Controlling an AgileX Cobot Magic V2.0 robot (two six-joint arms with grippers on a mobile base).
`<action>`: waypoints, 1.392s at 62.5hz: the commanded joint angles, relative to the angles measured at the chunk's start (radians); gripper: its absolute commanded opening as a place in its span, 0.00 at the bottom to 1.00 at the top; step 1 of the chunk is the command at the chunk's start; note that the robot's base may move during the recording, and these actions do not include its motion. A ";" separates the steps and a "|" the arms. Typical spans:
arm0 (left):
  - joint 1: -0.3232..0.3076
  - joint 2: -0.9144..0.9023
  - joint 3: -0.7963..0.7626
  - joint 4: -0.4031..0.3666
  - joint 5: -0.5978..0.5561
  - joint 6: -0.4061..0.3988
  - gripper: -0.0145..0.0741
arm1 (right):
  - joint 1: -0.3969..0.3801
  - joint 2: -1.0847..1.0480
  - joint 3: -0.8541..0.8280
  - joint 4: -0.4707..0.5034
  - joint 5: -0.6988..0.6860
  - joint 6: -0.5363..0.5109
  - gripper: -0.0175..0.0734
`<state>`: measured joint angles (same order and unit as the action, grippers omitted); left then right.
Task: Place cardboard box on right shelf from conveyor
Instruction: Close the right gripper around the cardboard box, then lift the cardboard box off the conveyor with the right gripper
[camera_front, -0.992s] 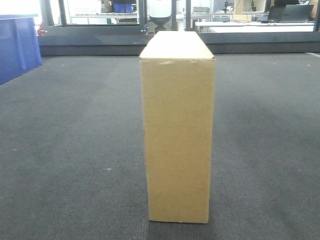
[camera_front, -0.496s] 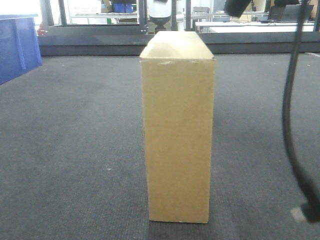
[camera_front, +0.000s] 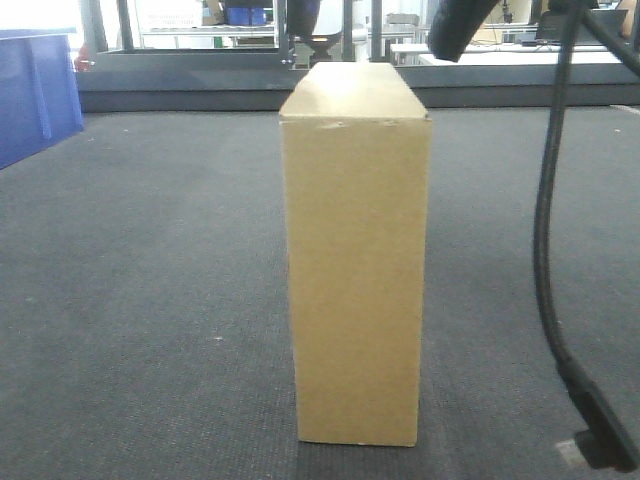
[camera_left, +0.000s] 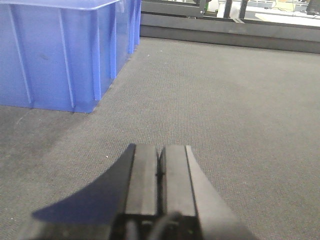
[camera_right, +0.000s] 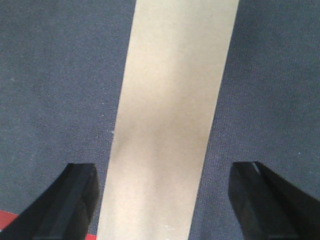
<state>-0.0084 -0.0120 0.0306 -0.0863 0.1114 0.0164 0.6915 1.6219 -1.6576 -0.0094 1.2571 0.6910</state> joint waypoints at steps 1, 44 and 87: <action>-0.003 -0.010 -0.003 -0.005 -0.084 -0.005 0.03 | 0.001 -0.040 -0.035 -0.016 0.012 0.010 0.88; -0.003 -0.010 -0.003 -0.005 -0.084 -0.005 0.03 | 0.015 0.004 -0.035 -0.028 -0.016 0.080 0.88; -0.003 -0.010 -0.003 -0.005 -0.084 -0.005 0.03 | 0.034 0.102 -0.035 -0.068 0.056 0.085 0.88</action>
<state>-0.0084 -0.0120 0.0306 -0.0863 0.1114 0.0164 0.7237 1.7641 -1.6576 -0.0537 1.2496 0.7777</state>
